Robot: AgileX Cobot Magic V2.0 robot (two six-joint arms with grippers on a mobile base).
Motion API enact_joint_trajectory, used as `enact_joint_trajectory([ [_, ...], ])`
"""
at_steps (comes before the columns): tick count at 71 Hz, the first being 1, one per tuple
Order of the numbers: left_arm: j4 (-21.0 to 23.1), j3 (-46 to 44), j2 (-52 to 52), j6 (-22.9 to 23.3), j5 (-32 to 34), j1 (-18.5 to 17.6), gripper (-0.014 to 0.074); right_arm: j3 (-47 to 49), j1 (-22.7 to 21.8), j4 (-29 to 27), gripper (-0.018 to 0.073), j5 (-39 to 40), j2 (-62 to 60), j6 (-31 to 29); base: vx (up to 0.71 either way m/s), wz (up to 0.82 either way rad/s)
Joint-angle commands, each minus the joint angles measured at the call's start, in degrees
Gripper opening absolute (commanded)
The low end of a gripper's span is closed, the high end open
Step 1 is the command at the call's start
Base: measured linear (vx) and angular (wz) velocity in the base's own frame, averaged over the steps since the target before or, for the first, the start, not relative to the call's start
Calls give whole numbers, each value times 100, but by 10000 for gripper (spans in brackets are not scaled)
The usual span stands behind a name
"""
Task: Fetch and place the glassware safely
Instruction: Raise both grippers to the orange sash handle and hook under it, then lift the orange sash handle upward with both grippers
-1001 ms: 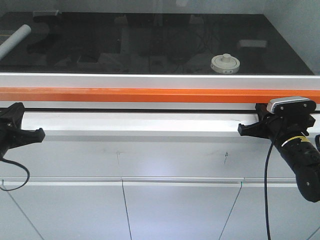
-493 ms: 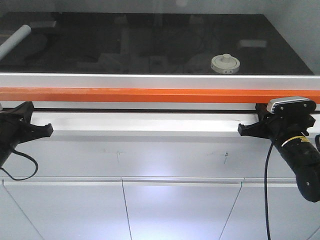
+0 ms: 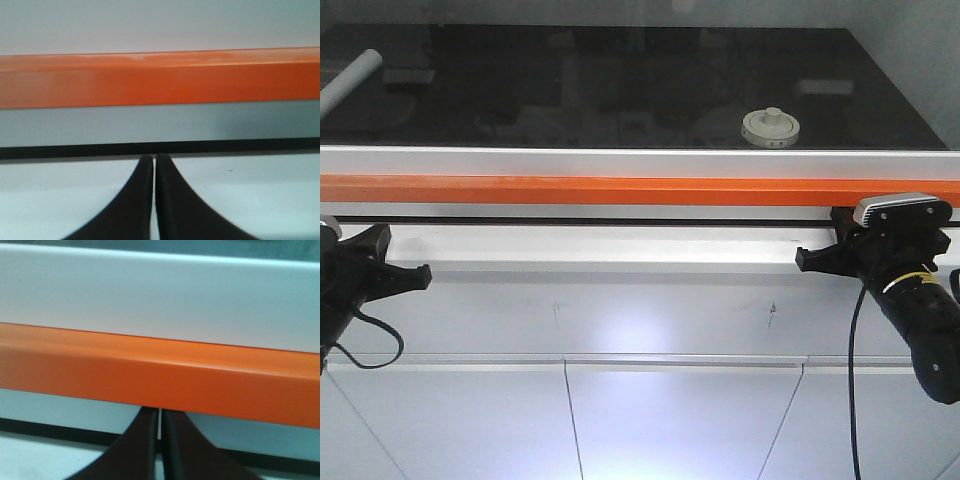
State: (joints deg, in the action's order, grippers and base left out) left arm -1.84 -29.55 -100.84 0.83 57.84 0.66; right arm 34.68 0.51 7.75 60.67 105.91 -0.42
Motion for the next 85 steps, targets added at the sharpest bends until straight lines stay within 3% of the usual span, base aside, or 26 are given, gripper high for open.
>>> enact_joint_trajectory([
  [1,184,-260,63,-10,570,-20,-7,144,-29,-19,-4,528,-210,-64,0,0],
  [39,144,-914,-279,-27,315,-20,-7,144,-29,-19,-4,528,-210,-64,0,0],
  [85,-1,-1119,-285,-24,577,-20,-7,144,-29,-19,-4,725,-210,-64,0,0],
])
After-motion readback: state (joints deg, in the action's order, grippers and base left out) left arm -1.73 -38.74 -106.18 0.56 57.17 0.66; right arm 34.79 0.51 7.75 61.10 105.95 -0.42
